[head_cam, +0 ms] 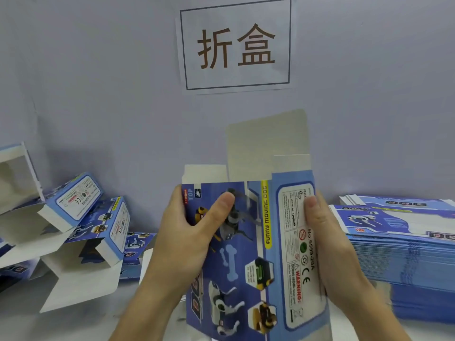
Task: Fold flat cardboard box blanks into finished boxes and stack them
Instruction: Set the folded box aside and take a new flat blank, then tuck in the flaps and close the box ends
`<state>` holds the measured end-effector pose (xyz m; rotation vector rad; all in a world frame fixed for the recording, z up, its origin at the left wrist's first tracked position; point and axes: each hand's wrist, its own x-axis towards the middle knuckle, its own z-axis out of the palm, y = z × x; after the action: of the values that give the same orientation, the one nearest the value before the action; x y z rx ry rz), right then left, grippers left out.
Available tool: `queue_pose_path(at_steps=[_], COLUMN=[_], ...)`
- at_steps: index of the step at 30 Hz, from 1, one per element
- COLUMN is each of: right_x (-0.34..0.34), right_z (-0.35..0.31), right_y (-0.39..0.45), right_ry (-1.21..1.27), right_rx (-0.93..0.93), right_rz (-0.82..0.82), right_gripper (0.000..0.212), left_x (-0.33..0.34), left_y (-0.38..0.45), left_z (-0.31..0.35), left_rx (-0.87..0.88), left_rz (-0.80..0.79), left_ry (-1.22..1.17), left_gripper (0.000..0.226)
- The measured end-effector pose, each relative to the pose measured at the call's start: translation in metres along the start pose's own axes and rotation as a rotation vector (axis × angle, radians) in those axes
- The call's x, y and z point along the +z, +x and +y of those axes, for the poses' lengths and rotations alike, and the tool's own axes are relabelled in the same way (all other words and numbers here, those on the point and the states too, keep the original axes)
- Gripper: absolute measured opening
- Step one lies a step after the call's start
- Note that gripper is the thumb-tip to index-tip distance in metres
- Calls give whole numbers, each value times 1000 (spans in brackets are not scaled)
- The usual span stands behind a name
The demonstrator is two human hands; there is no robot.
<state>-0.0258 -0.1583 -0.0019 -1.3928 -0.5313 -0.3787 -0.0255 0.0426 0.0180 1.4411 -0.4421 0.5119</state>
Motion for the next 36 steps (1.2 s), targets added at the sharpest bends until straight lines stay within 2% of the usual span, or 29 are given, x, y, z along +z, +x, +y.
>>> queue_pose_path(at_steps=[2,6,8,10,12,14,15,17,19,20,22,24,25,26,27,29,30,32,33,36], right_x=[0,20,26,25,27,30,30,32,33,33,29,18,14,11,11,16,18,21,21,17], right_z=[-1,2,4,5,4,0,-2,-8,-12,-14,-17,-19,-20,-19,-19,-15,-12,-8,-8,-8], right_y=[-1,-1,-1,0,2,4,4,3,0,0,1,2,2,1,0,-2,-2,-1,-1,-1], right_ry=[88,235,295,223,48,-246,-349,-439,-465,-482,-446,-346,-300,-273,-264,-215,-167,-119,-130,-124], right_rx=[41,64,81,2,-113,-265,-321,-338,-263,-247,-245,-228,-214,-202,-193,-189,-189,-190,-201,-189], right_rz=[-52,-195,-248,-207,-31,168,213,133,12,11,59,72,63,50,37,4,-14,-45,-59,-84], right_gripper=[64,58,60,55,48,43,43,57,84,91,95,91,88,86,85,85,85,84,83,69], left_x=[-1,16,26,27,21,15,14,15,19,21,23,14,4,-1,-1,-4,-3,9,11,12], left_y=[-1,-9,-10,-8,-6,-3,-2,-3,-4,-7,-3,4,4,3,-2,-5,-6,0,-3,-9], left_z=[1,1,-3,-4,-5,-3,-3,-3,-3,-5,-1,2,1,6,13,18,15,13,10,6], left_rx=[-9,-24,4,34,57,78,95,121,152,161,99,-16,-21,26,80,111,108,50,22,80], left_rz=[-54,-306,-256,-92,39,110,139,179,165,146,106,22,-46,-116,-150,-157,-160,-68,-23,30], left_ry=[-13,-73,-93,-118,-99,-76,-64,-39,9,17,-36,-103,-126,-161,-171,-71,-93,-146,-173,-121], left_gripper=[56,77,79,63,56,55,56,57,58,57,51,34,25,28,47,107,116,77,67,63])
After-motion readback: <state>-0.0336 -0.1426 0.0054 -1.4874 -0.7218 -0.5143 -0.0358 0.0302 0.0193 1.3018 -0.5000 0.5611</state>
